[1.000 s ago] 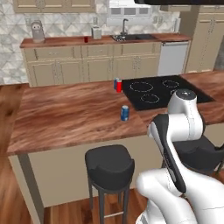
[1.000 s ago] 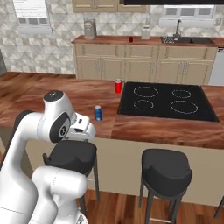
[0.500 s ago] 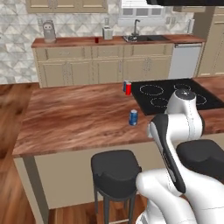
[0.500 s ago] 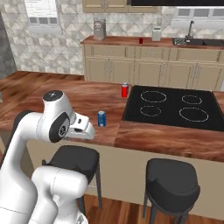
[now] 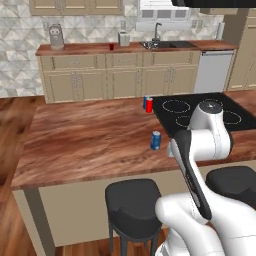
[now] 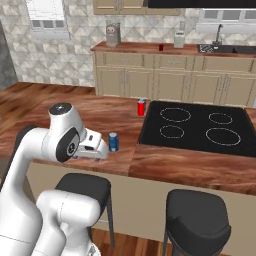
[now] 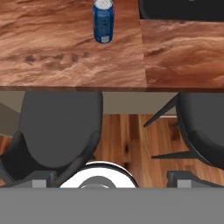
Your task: Four empty soda cans are scattered around the kitchen. Gather all the cans and cluster them next to the stove for recycling.
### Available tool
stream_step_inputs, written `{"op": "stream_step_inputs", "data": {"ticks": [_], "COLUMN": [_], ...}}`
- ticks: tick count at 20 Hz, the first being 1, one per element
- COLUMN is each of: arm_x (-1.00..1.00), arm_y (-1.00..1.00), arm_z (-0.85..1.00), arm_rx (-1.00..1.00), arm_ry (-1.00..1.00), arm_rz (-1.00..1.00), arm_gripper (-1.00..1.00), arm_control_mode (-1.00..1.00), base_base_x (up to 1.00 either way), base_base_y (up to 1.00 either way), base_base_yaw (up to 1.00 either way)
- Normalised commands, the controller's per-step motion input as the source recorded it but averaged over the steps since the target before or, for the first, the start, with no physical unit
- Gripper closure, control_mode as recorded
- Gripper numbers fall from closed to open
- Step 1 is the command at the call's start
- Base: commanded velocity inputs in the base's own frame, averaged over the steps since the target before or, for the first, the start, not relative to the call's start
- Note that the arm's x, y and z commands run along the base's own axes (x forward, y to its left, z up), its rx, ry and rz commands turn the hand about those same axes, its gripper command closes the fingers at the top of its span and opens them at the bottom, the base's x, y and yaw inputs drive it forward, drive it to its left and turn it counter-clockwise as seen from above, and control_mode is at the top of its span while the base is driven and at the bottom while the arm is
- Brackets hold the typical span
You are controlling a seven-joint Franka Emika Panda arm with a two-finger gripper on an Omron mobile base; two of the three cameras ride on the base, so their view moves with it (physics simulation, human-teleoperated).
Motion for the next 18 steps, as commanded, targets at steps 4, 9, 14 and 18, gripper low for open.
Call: {"op": "stream_step_inputs", "data": {"ticks": [4,9,14,18], "arm_x": [0.0,0.0,0.0,0.48], "arm_y": [0.0,0.0,0.0,0.02], "arm_z": [0.0,0.0,0.0,0.0], "arm_rx": [0.0,0.0,0.0,0.0], "arm_ry": [0.0,0.0,0.0,0.0], "arm_rz": [0.0,0.0,0.0,0.0], "arm_gripper": [-1.0,-1.0,-1.0,-1.0], "arm_control_mode": [1.0,1.0,1.0,-1.0], "base_base_x": [0.29,0.21,0.1,0.0], "base_base_y": [0.0,0.0,0.0,0.0], "base_base_yaw": [-0.03,-0.08,-0.01,0.0]}}
